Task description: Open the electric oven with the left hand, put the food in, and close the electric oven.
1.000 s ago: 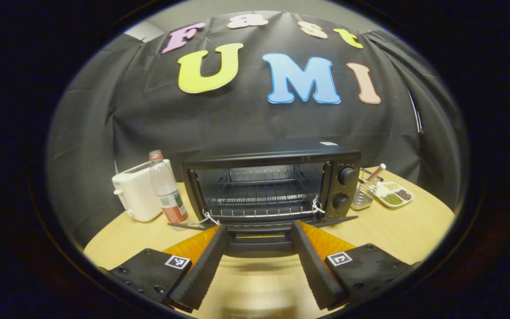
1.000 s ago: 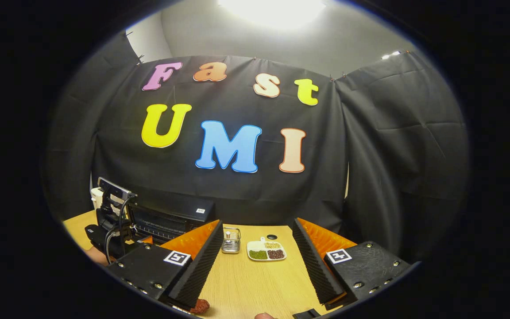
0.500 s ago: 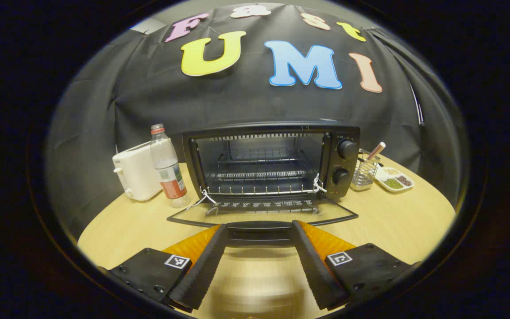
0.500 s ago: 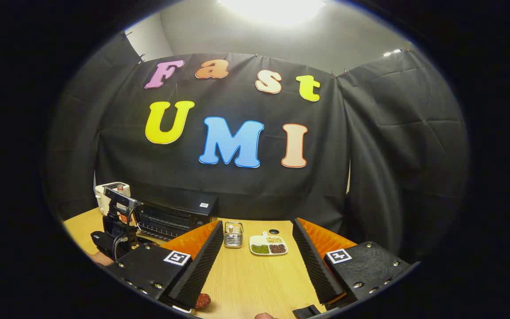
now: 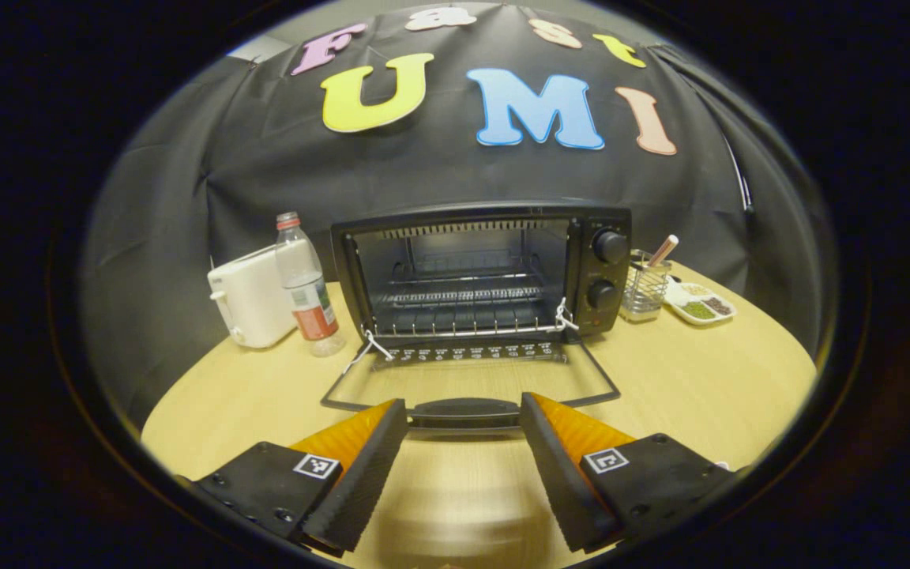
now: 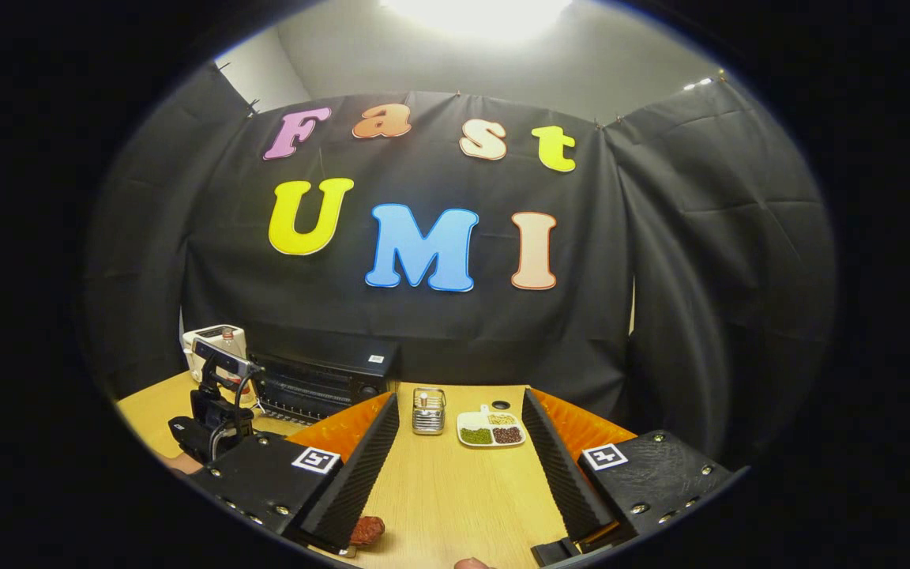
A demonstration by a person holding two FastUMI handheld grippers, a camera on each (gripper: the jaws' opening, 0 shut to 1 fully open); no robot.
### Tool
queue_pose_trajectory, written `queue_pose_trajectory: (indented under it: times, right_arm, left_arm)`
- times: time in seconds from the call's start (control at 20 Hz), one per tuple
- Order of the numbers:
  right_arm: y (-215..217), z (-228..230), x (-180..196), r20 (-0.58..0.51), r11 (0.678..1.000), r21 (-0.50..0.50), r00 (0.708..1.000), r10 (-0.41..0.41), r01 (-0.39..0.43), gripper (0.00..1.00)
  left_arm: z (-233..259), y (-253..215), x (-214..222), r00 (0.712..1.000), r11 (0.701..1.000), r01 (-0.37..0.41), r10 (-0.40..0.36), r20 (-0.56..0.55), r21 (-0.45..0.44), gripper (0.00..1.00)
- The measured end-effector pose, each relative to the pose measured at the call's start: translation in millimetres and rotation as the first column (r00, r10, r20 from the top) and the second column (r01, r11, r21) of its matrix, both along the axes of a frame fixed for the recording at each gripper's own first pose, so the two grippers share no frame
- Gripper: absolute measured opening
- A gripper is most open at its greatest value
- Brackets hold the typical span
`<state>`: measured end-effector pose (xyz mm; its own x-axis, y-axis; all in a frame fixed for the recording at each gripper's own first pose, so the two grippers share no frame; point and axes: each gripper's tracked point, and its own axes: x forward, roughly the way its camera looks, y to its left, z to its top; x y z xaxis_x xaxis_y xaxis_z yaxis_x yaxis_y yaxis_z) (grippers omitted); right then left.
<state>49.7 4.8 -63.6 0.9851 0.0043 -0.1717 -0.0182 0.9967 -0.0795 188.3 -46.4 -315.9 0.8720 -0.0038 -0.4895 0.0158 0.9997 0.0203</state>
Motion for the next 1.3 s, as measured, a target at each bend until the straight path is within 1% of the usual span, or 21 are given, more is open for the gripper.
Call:
queue_pose_trajectory:
  times: [0.05,0.1,0.15,0.3,0.4,0.5,0.7,0.75,0.8,0.9,1.0,1.05,1.2,1.3]
  right_arm:
    - [1.6,-0.5,-0.2,-0.002,1.000,0.010,1.000,0.010,-0.010,0.96]
    - [2.2,-2.0,0.4,-0.003,1.000,0.020,1.000,0.019,-0.019,0.96]
    - [3.0,-3.5,0.4,-0.005,0.999,0.031,1.000,0.027,-0.027,0.96]
    - [7.3,-16.0,-0.6,-0.033,0.995,0.076,0.997,0.064,-0.061,0.96]
    - [11.0,-30.2,-1.0,-0.071,0.988,0.127,0.993,0.094,-0.085,0.96]
    - [14.3,-47.2,-3.0,-0.123,0.979,0.183,0.985,0.119,-0.096,0.96]
    - [19.2,-88.7,-8.7,-0.241,0.955,0.278,0.955,0.170,-0.100,0.96]
    - [22.4,-101.4,-11.0,-0.277,0.950,0.295,0.942,0.191,-0.106,0.96]
    - [26.1,-116.1,-13.7,-0.314,0.943,0.311,0.924,0.218,-0.117,0.98]
    - [33.7,-139.9,-22.3,-0.386,0.929,0.346,0.882,0.271,-0.134,0.98]
    - [40.5,-158.3,-30.6,-0.440,0.912,0.390,0.844,0.307,-0.129,0.98]
    - [43.5,-168.0,-34.5,-0.467,0.901,0.420,0.825,0.319,-0.110,0.98]
    - [59.3,-189.0,-45.6,-0.530,0.845,0.533,0.761,0.375,-0.045,0.98]
    - [64.5,-198.6,-48.0,-0.555,0.818,0.575,0.731,0.396,-0.006,0.98]
  left_arm:
    - [13.5,0.5,-1.1,1.000,1.000,-0.001,0.001,0.023,-0.003,0.97]
    - [29.8,2.0,-1.7,0.999,1.000,-0.002,0.002,0.053,-0.009,1.00]
    - [47.2,3.6,-2.7,0.996,1.000,-0.002,0.003,0.084,-0.012,0.97]
    - [102.7,11.3,-9.9,0.982,1.000,-0.009,0.009,0.188,-0.005,0.96]
    - [136.5,12.4,-17.1,0.969,1.000,-0.014,0.017,0.248,-0.016,1.00]
    - [167.3,15.0,-27.1,0.955,0.999,-0.021,0.030,0.296,-0.032,1.00]
    - [220.2,20.1,-51.0,0.928,0.999,-0.020,0.030,0.372,-0.032,1.00]
    - [231.8,22.0,-58.4,0.921,0.999,-0.025,0.036,0.388,-0.034,0.96]
    - [240.2,24.2,-66.8,0.915,0.999,-0.029,0.042,0.402,-0.040,0.97]
    - [252.8,29.0,-80.8,0.908,0.998,-0.040,0.056,0.415,-0.047,1.00]
    - [260.5,35.6,-92.0,0.904,0.997,-0.056,0.070,0.422,-0.046,1.00]
    - [265.7,39.1,-95.9,0.900,0.997,-0.065,0.079,0.428,-0.047,1.00]
    - [270.8,47.0,-103.0,0.898,0.995,-0.080,0.098,0.429,-0.059,1.00]
    - [273.1,49.6,-104.1,0.897,0.995,-0.080,0.097,0.430,-0.057,1.00]
